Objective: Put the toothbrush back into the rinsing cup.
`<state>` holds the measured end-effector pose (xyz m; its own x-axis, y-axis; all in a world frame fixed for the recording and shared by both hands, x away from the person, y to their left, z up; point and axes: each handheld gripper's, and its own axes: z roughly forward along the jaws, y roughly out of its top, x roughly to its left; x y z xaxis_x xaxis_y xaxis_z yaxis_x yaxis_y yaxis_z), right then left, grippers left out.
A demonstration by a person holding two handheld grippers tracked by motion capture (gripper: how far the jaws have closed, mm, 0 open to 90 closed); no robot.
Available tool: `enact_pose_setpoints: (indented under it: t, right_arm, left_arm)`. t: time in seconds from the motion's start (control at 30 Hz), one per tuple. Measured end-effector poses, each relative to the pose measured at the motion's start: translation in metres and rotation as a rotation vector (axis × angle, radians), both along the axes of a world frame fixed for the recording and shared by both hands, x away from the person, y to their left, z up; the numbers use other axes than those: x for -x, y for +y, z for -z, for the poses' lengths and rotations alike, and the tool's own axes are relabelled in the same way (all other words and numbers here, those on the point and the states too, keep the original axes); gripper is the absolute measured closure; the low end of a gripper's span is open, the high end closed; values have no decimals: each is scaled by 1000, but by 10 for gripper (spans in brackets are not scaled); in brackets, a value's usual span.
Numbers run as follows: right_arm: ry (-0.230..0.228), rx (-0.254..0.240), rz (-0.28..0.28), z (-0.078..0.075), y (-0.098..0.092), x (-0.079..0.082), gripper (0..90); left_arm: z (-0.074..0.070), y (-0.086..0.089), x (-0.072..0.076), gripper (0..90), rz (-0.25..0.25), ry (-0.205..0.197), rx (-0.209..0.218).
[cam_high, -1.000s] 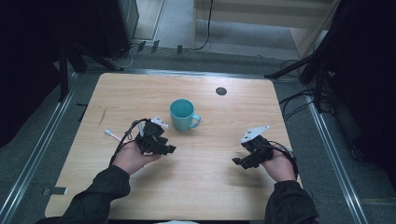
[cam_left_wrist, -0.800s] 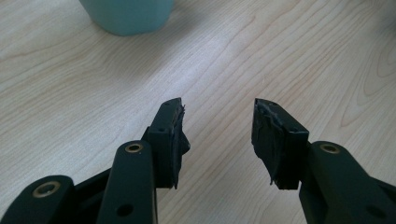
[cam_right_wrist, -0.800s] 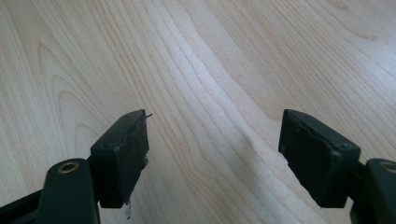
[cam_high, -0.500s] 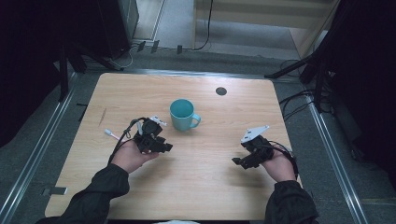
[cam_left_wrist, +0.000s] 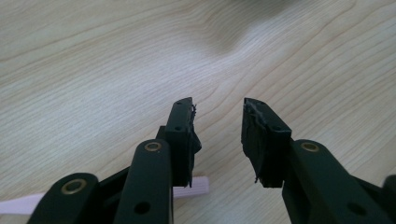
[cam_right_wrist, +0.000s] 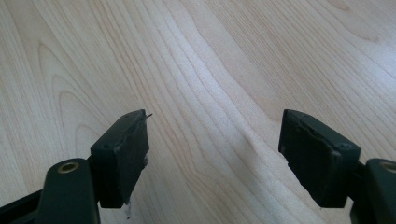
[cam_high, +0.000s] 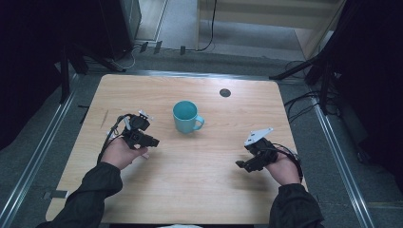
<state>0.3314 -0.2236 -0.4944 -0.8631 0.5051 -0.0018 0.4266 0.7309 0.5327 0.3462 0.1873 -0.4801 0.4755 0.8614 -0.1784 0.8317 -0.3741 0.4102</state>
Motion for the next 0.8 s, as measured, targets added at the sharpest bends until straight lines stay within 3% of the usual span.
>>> enact_pose_setpoints:
  t: [0.07, 0.2, 0.5, 0.8]
  right_arm:
    - [2, 0, 0, 0, 0, 0, 242]
    - [2, 1, 0, 0, 0, 0, 242]
    - [2, 1, 0, 0, 0, 0, 242]
    - [1, -2, 1, -1, -1, 0, 242]
  left_arm:
    - [1, 2, -1, 672, -10, 27, -14]
    - [2, 4, -3, 730, -10, 39, -26]
    - [7, 7, -7, 882, -5, 132, -75]
    - [13, 15, -10, 895, -29, 185, -93]
